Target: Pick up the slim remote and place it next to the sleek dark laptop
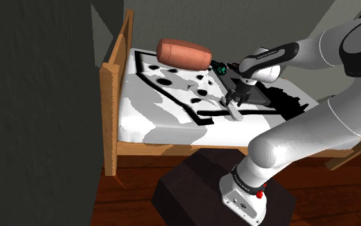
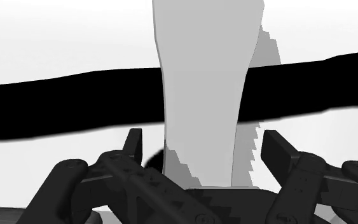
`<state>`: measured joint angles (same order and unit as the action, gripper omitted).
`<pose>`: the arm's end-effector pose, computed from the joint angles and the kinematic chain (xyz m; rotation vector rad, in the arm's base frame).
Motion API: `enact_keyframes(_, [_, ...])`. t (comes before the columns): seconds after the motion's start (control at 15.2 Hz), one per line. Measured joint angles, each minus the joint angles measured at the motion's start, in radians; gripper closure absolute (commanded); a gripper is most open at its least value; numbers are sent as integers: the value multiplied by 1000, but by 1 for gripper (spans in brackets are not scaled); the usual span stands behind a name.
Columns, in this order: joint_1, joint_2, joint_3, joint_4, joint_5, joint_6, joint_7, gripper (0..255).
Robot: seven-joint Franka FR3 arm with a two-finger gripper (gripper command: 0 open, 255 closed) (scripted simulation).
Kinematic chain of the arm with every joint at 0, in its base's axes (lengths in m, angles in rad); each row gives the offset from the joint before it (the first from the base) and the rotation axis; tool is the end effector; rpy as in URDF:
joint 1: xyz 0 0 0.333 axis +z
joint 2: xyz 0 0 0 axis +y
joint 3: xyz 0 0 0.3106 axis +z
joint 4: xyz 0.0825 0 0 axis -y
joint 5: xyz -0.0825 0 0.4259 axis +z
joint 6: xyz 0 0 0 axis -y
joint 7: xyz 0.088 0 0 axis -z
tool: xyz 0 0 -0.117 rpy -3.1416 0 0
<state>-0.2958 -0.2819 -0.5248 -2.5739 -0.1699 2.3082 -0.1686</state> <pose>0.3167 -0.3289 0.3028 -3.0185 0.8000 0.0055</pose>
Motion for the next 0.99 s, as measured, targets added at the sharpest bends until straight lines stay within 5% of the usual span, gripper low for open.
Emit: enact_keyframes(0.99, [-11,-86,30,68,-19,-149,21,0])
